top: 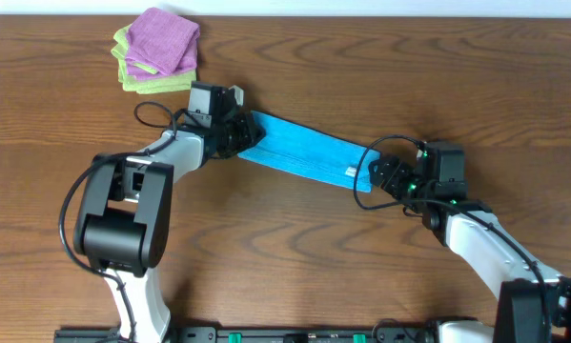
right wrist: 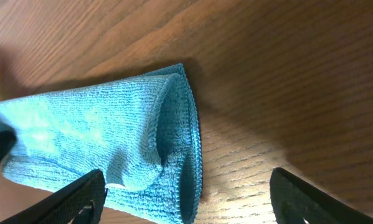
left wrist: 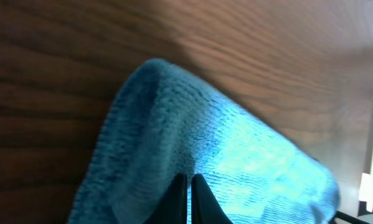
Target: Fold the cloth
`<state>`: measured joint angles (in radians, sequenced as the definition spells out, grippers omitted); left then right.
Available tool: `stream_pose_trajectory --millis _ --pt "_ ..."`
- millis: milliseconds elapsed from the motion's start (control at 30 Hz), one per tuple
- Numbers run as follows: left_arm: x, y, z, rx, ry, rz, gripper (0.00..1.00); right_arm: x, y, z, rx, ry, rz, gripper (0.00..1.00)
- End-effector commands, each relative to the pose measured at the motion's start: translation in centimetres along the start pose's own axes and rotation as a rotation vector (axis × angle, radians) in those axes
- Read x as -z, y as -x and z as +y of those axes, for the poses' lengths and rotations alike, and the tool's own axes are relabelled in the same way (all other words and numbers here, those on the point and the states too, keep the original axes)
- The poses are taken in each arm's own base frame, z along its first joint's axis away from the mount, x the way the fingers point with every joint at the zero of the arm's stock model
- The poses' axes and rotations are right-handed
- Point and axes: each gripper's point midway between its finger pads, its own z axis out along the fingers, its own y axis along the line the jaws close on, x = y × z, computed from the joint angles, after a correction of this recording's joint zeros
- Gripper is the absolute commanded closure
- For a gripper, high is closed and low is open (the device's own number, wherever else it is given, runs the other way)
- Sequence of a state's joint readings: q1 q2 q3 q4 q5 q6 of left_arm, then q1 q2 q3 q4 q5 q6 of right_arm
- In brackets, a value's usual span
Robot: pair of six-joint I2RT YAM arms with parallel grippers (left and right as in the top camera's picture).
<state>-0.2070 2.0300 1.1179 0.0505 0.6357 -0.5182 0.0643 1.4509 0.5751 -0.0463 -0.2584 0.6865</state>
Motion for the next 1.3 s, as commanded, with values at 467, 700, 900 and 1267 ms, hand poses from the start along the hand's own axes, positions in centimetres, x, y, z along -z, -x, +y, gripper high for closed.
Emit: stream_pose_trajectory --millis 467,700,900,1267 --pt "-0.6 -0.1 1.7 -0.008 0.084 -0.006 0.94 -3.3 -1.2 -1.0 -0.108 0.013 0.068 0.21" --pt "-0.7 -0.2 1.6 -0.009 0.083 -0.004 0.94 -4.7 -1.9 -0.4 -0.114 0.043 0.088 0.27" --pt "-0.6 -0.3 1.7 -0.004 0.086 0.001 0.94 -6.1 -3.1 0.5 -0.083 0.063 0.107 0.34" --pt "-0.6 -0.4 1.8 0.003 0.090 0.006 0.94 -6.0 -1.2 1.4 -0.055 0.111 0.034 0.99"
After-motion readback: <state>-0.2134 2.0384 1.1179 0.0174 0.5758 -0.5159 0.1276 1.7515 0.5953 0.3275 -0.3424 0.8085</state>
